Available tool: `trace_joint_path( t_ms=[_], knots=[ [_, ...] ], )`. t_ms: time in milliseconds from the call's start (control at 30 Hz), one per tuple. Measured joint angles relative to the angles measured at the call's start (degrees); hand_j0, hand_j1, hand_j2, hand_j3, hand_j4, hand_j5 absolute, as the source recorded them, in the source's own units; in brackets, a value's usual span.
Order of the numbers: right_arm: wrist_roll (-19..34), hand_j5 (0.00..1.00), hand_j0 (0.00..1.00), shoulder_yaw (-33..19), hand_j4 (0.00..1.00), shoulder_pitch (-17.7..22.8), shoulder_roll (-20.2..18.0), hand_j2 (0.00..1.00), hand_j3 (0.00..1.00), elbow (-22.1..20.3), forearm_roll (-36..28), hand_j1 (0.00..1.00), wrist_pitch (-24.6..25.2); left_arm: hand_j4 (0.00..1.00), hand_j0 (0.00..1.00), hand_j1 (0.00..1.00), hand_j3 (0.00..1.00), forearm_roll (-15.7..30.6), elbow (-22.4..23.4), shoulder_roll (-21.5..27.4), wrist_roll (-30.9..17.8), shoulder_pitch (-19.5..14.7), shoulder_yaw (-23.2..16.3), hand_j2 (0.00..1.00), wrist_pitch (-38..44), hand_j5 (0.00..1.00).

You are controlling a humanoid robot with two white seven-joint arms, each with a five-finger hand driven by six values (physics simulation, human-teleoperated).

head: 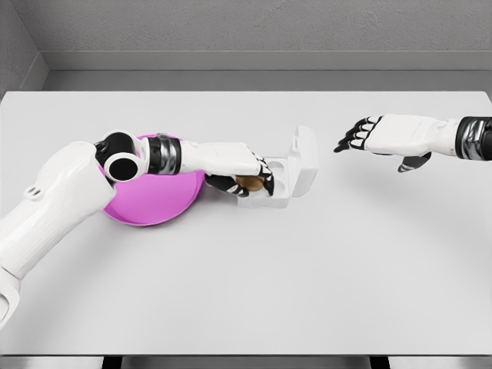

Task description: Pack egg into the box and close the box lid

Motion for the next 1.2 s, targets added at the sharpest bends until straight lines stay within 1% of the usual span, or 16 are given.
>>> trace_joint_path(
  t_ms=[167,267,300,433,467,567,667,1033,1133,1200],
  knots=[
    [0.0,1.00,1.00,0.0,1.00,0.0,0.0,1.00,1.00,0.0,0.0,1.00,0.0,0.67,0.67,0.67,0.67,0.0,0.0,-0.4,0.0,0.0,0.0,0.67,0.0,0.67],
    [0.0,1.00,1.00,0.0,1.00,0.0,0.0,1.00,1.00,0.0,0.0,1.00,0.0,0.69,0.69,0.69,0.69,-0.1,0.0,-0.6,0.0,0.0,0.0,0.69,0.0,0.69],
    [0.0,1.00,1.00,0.0,1.00,0.0,0.0,1.00,1.00,-0.1,0.0,1.00,0.0,0.74,0.74,0.74,0.74,0.0,0.0,-0.7,0.0,-0.1,0.0,0.74,0.0,0.74],
    [0.0,1.00,1.00,0.0,1.00,0.0,0.0,1.00,1.00,-0.7,0.0,1.00,0.0,0.82,0.82,0.82,0.82,0.2,0.0,-0.8,0.0,-0.4,0.0,0.82,0.0,0.82],
    [0.0,1.00,1.00,0.1,1.00,0.1,0.0,1.00,1.00,-0.9,0.0,1.00,0.0,0.87,0.87,0.87,0.87,0.2,0.0,-0.8,0.0,-0.4,0.0,0.87,0.0,0.87],
    [0.0,1.00,1.00,0.2,1.00,0.0,0.0,1.00,1.00,-1.6,0.0,1.00,0.0,0.96,0.96,0.96,0.96,0.4,-0.1,-0.8,0.2,-0.7,0.0,0.96,0.0,0.96],
    [0.0,1.00,1.00,0.5,1.00,0.1,0.0,1.00,1.00,-2.1,0.0,1.00,0.0,1.00,1.00,1.00,1.00,0.9,-0.1,-0.7,0.2,-0.8,0.1,1.00,0.0,1.00],
    [0.0,1.00,1.00,0.6,1.00,0.1,0.1,1.00,1.00,-3.6,-0.1,1.00,0.0,1.00,1.00,1.00,1.00,3.6,-0.3,1.6,0.4,-2.4,0.2,1.00,0.0,1.00],
    [0.0,1.00,1.00,0.9,1.00,0.1,0.1,1.00,1.00,-4.2,-0.1,1.00,0.0,1.00,1.00,1.00,1.00,6.5,-0.4,4.9,0.5,-3.3,0.3,1.00,0.0,1.00],
    [0.0,1.00,1.00,1.1,1.00,0.1,0.2,1.00,1.00,-4.6,-0.1,1.00,0.0,1.00,1.00,1.00,1.00,8.6,-0.4,9.3,0.5,-3.7,0.5,1.00,0.0,1.00]
  ],
)
